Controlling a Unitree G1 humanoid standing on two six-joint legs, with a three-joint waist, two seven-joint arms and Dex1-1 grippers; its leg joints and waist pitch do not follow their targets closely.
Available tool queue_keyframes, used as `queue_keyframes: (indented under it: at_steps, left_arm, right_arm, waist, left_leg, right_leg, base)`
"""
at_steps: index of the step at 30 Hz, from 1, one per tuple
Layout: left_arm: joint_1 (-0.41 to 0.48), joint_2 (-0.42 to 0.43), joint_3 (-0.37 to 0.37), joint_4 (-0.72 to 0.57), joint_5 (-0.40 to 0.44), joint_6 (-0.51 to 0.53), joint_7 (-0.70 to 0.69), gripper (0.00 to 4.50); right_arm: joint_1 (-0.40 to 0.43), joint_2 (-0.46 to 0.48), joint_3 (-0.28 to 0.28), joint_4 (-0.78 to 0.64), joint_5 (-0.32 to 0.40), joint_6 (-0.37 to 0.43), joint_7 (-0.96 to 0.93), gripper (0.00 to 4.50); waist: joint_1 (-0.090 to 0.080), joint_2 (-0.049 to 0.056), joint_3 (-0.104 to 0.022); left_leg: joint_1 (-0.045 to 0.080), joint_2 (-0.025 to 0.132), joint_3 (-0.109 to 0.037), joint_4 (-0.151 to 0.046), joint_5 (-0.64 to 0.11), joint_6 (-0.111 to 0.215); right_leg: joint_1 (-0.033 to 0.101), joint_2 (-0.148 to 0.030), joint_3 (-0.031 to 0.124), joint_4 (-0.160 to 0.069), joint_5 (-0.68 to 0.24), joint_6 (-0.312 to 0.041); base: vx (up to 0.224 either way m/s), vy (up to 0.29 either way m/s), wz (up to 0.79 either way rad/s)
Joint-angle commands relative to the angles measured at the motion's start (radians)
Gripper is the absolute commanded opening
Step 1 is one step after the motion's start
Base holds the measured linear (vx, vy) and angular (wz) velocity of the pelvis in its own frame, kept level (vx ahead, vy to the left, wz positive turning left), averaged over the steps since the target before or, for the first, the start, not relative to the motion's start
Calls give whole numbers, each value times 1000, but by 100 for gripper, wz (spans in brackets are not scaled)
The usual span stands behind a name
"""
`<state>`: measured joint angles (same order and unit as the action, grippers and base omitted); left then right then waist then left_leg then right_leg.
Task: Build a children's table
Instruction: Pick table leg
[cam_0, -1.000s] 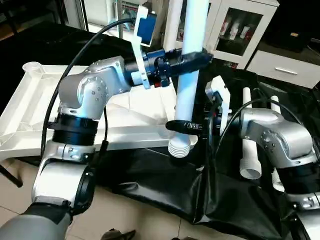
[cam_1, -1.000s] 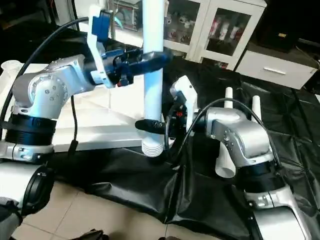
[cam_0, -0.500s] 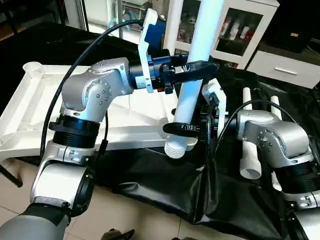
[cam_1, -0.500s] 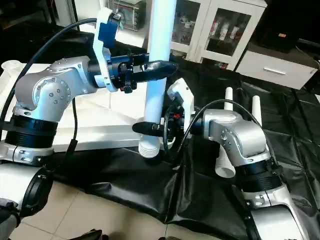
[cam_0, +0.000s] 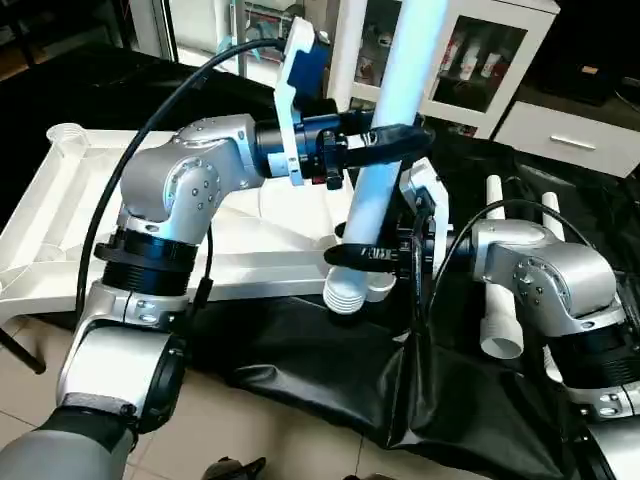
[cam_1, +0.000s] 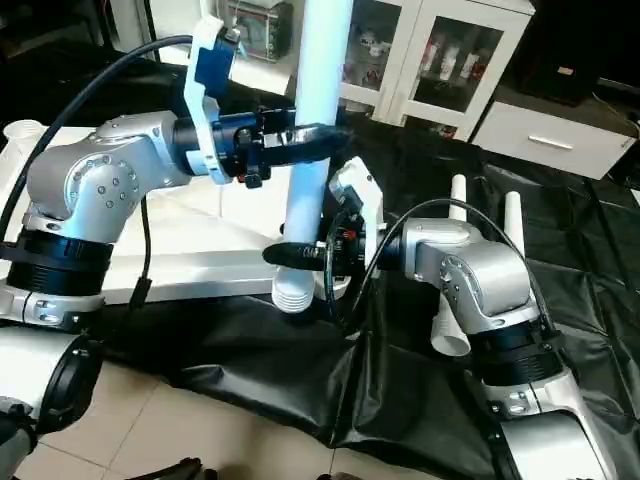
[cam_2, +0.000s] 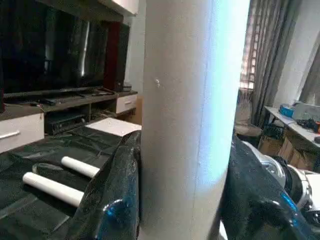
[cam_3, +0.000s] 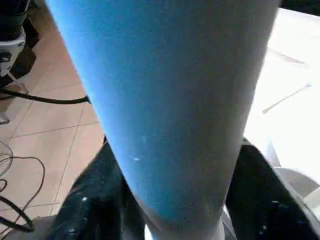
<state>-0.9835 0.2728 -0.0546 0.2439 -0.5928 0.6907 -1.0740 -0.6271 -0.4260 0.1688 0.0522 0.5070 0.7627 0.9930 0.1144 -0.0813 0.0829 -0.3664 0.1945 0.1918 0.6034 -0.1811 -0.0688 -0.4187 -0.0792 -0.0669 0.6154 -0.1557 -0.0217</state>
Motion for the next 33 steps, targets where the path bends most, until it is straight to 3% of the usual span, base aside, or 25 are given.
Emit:
queue_keyframes:
  at_steps: [1,9,13,16,25,29,30,33]
  left_arm:
    - [-11,1,-12,-14,7,-7,-12,173]
    - [-12,-4,-11,-21,6,-3,-7,172]
    - [-20,-5,1,1,50,-25,74,172]
    - [-29,-5,29,21,31,1,94,242]
    - [-21,13,85,8,-41,42,79,307]
    - [-27,11,114,36,-21,-15,117,331]
    - [-15,32,143,47,-25,-53,92,335]
    - [44,96,147,59,29,-151,35,336]
  right_arm:
    - [-1,-11,4,-13,-1,5,10,213]
    - [-1,-9,7,-9,-3,5,14,193]
    - [-2,-4,2,-4,-8,-3,9,191]
    - [-5,1,-8,-2,-10,-11,-1,187]
    - [-22,4,-46,26,-18,-35,-33,183]
    - [-38,7,-65,67,-51,-75,-80,183]
    - [-70,17,-96,146,-99,-135,-166,183]
    - [-111,35,-155,251,-134,-203,-282,183]
  waist:
    - [1,9,-85]
    - [1,10,-85]
    - [1,11,-86]
    - [2,14,-87]
    - [0,16,-89]
    - [-1,20,-90]
    - [-1,27,-90]
    - [-12,26,-87]
  left_leg:
    - [14,32,-13,-65,-125,-15]
    - [14,32,-14,-65,-126,-17]
    - [14,33,-14,-64,-128,-19]
    - [14,32,-14,-64,-128,-20]
    - [15,31,-13,-64,-125,-24]
    - [16,31,-14,-63,-132,-34]
    - [18,30,-14,-63,-135,-40]
    - [18,27,-14,-66,-165,-66]
  right_leg:
    - [64,-63,45,-54,-150,-210]
    - [64,-64,45,-54,-157,-208]
    - [64,-64,45,-53,-145,-211]
    - [65,-63,45,-53,-146,-211]
    - [65,-62,44,-49,-118,-226]
    - [63,-62,44,-52,-123,-221]
    - [62,-62,44,-50,-123,-220]
    - [60,-59,44,-56,-179,-201]
  base:
    - [0,0,0]
    - [0,0,0]
    - [0,0,0]
    - [0,0,0]
    - [0,0,0]
    - [0,0,0]
    - [0,0,0]
    - [0,0,0]
